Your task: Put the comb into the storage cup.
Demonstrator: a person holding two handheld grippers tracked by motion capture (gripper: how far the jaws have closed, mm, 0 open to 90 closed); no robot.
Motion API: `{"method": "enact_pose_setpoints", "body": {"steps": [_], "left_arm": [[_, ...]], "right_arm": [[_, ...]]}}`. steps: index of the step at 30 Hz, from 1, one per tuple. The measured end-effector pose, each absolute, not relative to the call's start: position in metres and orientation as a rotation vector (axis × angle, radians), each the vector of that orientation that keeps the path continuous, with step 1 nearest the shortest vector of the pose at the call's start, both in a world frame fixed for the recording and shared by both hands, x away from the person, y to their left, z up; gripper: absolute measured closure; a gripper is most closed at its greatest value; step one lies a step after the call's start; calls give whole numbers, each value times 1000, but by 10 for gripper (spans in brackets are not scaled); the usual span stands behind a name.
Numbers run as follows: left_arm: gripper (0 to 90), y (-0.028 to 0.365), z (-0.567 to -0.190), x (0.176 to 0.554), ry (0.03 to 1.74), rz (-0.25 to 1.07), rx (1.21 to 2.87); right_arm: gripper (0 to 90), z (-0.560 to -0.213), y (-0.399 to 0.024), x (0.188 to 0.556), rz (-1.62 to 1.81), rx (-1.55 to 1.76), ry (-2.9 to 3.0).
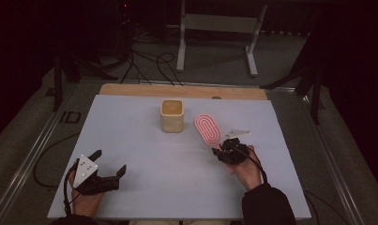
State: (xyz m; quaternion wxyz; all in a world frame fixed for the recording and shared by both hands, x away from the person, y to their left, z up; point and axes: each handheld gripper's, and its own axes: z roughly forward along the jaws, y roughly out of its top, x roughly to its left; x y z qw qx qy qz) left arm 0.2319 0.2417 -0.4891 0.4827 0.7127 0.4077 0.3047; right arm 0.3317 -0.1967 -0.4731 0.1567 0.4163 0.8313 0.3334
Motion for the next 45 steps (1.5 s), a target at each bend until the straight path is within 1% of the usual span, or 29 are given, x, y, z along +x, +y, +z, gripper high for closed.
{"method": "enact_pose_setpoints", "body": {"steps": [14,29,36,45], "left_arm": [[4,237,-490,233,999,740,1756],[4,214,-490,238,971,711,1793],[3,206,-482,245,985,674,1772],[2,185,-465,256,932,637,1777]], "right_arm": [[695,-472,-194,326,1032,1168,2296],[695,-473,-178,318,1081,1132,2234],[695,-471,-176,314,1111,1118,2205],[695,-467,-173,310,1153,1088,2177]]}}
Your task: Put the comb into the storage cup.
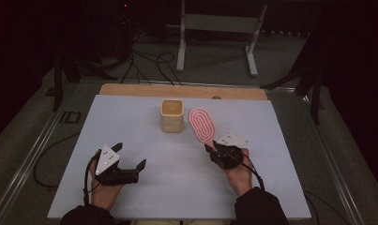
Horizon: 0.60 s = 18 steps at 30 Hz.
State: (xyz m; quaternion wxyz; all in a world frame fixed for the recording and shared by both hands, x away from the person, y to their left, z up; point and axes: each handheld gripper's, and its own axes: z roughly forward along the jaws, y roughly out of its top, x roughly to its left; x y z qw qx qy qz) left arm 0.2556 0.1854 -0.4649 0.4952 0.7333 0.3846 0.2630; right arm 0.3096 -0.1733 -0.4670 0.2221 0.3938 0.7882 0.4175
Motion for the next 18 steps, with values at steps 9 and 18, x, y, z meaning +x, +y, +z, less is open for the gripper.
{"method": "enact_pose_setpoints", "body": {"steps": [9,18], "left_arm": [[2,158,-446,273,888,585,1781],[2,130,-438,288,872,544,1808]], "right_arm": [[695,-464,-167,305,1178,1036,2166],[695,-465,-165,303,1186,1020,2156]]}}
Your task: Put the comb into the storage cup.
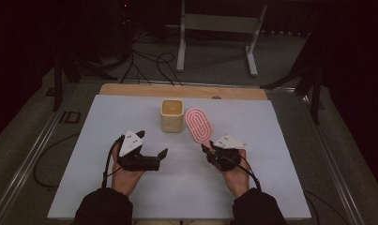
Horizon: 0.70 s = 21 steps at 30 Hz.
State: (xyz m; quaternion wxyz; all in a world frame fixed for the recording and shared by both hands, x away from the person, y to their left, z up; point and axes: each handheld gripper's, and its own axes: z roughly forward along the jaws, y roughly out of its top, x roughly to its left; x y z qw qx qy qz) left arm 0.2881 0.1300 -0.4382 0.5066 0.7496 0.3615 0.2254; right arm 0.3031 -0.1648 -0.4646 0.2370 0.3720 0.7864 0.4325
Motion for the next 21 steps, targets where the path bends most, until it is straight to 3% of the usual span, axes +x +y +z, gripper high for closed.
{"method": "enact_pose_setpoints", "body": {"steps": [21], "left_arm": [[2,87,-433,311,857,462,1817]], "right_arm": [[695,-465,-158,299,1198,995,2159]]}}
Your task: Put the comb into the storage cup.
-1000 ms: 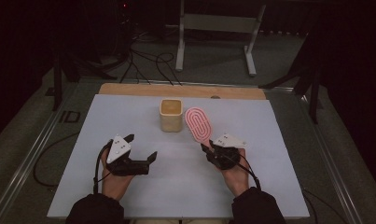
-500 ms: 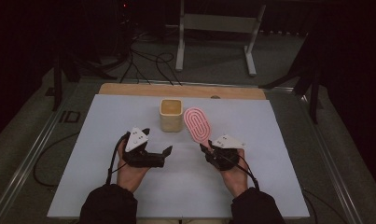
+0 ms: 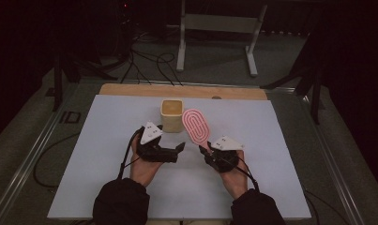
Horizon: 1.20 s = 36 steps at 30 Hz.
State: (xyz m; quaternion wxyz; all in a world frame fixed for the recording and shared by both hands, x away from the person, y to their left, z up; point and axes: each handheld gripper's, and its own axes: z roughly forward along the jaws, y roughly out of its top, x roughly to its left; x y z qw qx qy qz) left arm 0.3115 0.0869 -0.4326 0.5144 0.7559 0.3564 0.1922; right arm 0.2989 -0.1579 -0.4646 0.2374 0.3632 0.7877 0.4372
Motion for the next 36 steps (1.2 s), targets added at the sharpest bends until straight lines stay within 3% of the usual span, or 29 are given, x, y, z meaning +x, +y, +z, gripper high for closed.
{"method": "enact_pose_setpoints", "body": {"steps": [15,20,30,36], "left_arm": [[22,57,-436,325,883,400,1831],[128,50,-437,328,937,391,1811],[439,46,-439,334,918,228,1741],[562,46,-439,335,886,164,1726]], "right_arm": [[695,-466,-150,295,1207,978,2177],[695,-464,-149,293,1216,964,2169],[695,-464,-147,291,1237,952,2164],[696,-464,-147,291,1251,950,2167]]}}
